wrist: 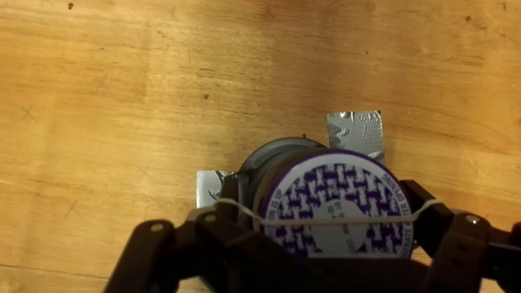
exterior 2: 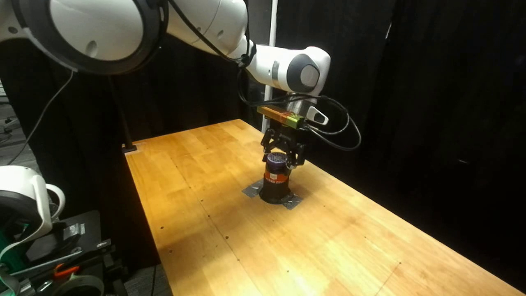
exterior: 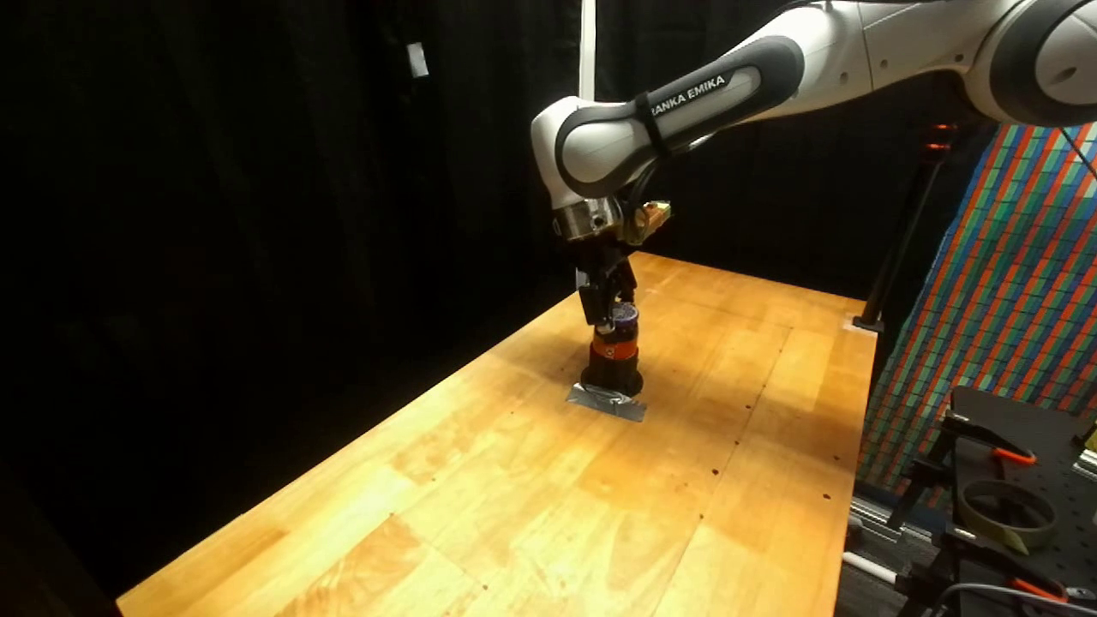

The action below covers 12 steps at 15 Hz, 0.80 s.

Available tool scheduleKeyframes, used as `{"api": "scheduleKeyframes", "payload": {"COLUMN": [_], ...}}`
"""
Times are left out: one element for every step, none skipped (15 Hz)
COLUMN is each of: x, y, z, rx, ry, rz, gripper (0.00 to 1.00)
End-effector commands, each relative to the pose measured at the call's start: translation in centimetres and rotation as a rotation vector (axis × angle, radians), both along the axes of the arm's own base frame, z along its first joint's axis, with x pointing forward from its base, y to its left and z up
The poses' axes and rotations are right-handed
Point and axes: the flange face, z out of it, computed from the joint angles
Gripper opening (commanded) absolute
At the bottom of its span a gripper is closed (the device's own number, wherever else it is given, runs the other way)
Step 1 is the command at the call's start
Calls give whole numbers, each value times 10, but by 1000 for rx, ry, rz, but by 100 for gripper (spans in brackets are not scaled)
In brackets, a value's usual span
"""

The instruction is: Pick up the elastic and put it around the bottle

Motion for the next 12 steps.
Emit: {"api": "scheduleKeyframes", "payload": {"x": [-21, -26, -31, -36, -42, -49, -55, -62, -69, -76, -83, -89], "y": [-1, -1, -2, -3, -4, -6, -7, -8, -9, -10, -11, -12], "z": [9, 9, 11, 11, 11, 11, 11, 10, 9, 7, 6, 5], "rx": [-22, -23, -23, -23, -21, -18, -12, -11, -8, -6, -4, 0], "ry": [-1, -8, -14, -22, -30, -36, -45, -54, -63, -74, -89, -116], "rz": [31, 32, 35, 33, 30, 30, 32, 31, 31, 32, 35, 33], "gripper": [100, 100, 100, 100, 100, 100, 100, 100, 100, 100, 100, 75]}}
